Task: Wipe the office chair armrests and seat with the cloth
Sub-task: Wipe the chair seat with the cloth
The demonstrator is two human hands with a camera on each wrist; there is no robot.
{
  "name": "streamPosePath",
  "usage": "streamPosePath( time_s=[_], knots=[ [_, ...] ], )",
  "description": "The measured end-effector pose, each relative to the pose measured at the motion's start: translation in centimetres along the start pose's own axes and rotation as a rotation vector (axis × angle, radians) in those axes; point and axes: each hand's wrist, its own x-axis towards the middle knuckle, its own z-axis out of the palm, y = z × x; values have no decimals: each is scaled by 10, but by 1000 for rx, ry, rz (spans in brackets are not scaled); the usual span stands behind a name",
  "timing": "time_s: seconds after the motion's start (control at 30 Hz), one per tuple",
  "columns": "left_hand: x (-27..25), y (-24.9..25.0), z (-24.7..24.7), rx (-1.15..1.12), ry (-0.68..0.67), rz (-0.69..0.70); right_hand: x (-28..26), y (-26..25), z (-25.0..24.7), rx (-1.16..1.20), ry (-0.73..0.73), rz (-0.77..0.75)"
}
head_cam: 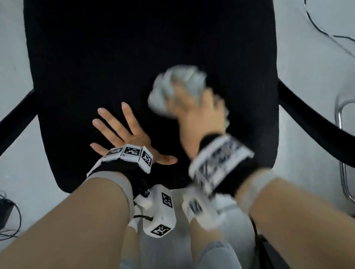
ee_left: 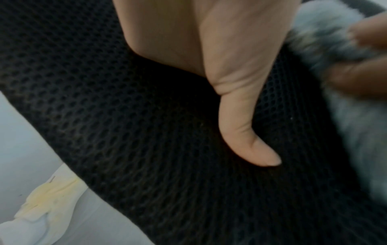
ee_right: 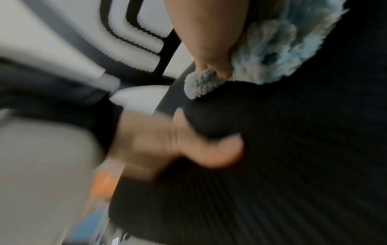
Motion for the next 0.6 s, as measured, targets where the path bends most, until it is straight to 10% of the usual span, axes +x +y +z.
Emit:
streamPosePath(
  time_s=[0.1,0.33,0.5,0.6],
  knots=[
    [-1,-1,-2,-49,48,57,-29,12,11,-78,20,-250],
    [5,-3,-2,-63,-93,24,69,26,-42,112,130,375],
    [0,1,-9,-127,-70,36,32,-41,-12,-110,-64,-296],
    [-3,4,-12,-19,-163,-3,52,-3,-28,-211,-102,-287]
  ],
)
